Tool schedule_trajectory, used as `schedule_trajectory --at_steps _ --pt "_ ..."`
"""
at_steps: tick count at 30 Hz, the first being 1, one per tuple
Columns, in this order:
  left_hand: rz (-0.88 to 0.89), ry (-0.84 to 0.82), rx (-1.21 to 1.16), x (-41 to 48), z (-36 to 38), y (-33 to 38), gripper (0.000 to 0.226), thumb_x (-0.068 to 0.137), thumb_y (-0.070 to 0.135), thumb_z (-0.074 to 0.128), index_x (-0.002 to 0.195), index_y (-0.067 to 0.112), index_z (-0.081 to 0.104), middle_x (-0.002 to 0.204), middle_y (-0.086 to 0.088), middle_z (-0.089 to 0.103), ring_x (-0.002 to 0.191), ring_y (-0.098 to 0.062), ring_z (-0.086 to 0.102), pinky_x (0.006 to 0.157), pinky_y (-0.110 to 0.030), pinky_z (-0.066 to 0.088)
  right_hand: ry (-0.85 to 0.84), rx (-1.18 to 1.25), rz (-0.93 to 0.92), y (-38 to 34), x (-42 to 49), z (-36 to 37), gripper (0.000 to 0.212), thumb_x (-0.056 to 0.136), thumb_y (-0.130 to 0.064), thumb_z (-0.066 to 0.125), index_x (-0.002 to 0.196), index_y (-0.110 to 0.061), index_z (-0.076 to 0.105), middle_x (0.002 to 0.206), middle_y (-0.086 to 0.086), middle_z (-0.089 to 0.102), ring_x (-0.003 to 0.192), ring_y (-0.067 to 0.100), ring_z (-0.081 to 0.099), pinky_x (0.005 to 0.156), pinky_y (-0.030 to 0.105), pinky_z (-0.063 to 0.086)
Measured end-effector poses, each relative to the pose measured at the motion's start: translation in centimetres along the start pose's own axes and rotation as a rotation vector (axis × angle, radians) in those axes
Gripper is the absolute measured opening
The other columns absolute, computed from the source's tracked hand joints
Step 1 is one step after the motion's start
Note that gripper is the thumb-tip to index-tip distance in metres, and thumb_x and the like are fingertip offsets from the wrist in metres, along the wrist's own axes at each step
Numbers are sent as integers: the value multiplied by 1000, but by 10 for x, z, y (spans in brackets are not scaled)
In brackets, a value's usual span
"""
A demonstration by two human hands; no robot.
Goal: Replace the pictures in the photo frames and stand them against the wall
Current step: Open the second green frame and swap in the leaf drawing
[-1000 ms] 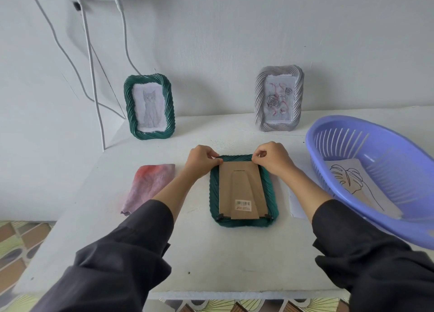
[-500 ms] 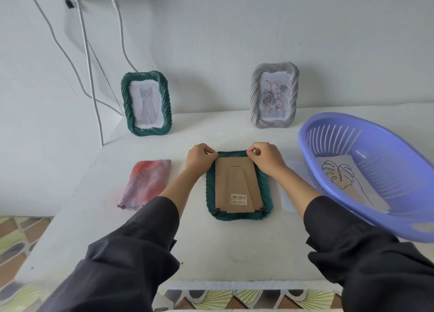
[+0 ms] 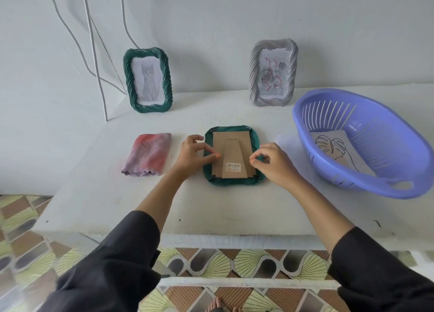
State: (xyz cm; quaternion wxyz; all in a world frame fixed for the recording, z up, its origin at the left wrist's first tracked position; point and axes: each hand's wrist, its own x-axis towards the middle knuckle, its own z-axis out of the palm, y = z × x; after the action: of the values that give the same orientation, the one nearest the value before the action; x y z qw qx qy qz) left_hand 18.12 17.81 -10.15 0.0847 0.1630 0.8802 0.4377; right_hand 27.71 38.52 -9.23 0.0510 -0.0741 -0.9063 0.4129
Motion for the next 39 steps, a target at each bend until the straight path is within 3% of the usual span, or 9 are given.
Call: schedule_trajectory --at_steps 3,7,11,15,25,29,35,39 --pt "15 -82 19 -15 -7 4 14 69 30 80 69 35 66 129 8 36 132 -16 26 110 -31 22 -33 24 6 3 -13 -2 8 86 -15 61 90 -14 68 137 5 44 129 12 41 97 21 29" --pt "22 -222 104 -30 -16 6 29 59 24 86 72 41 67 147 7 28 137 -17 17 117 -37 16 -110 67 -11 6 -25 -6 11 84 -23 67 95 -20 65 152 3 27 142 10 24 103 19 18" --pt "49 -255 147 -34 -18 5 36 55 23 89 71 46 66 153 5 23 140 -20 14 117 -38 15 -189 60 -60 9 -28 -6 26 72 -26 78 91 -25 60 155 7 19 145 8 9 105 19 16" --pt "49 -265 143 -34 -16 5 32 54 25 89 69 45 68 153 6 23 141 -20 14 118 -45 15 -186 46 -87 10 -28 -4 31 70 -22 80 79 -35 54 155 12 18 146 13 10 106 20 18" --pt "13 -343 124 -40 -18 12 27 65 18 83 77 37 69 157 12 14 146 -16 -12 118 -39 -4 -170 12 -93 9 -32 0 21 72 -22 78 75 -33 60 156 13 15 147 16 6 109 25 16" --pt "37 -390 125 -41 -17 12 22 70 18 79 74 37 68 157 11 14 145 -14 -15 118 -36 -7 -157 -14 -89 10 -30 0 24 70 -27 79 69 -41 60 156 12 14 146 20 9 117 38 18" --pt "25 -397 74 -42 -17 11 22 70 14 80 76 32 69 155 10 21 142 -3 -5 117 -30 -6 -178 -32 -75 4 -31 -5 17 70 -22 80 79 -25 65 154 15 22 147 17 9 118 45 16" --pt "-24 -201 -283 -35 -18 10 27 75 4 74 85 29 68 152 6 30 143 -10 18 113 -27 12 -288 6 -32 -1 -26 -19 30 72 -29 78 98 -35 64 154 10 18 146 12 10 109 25 18"
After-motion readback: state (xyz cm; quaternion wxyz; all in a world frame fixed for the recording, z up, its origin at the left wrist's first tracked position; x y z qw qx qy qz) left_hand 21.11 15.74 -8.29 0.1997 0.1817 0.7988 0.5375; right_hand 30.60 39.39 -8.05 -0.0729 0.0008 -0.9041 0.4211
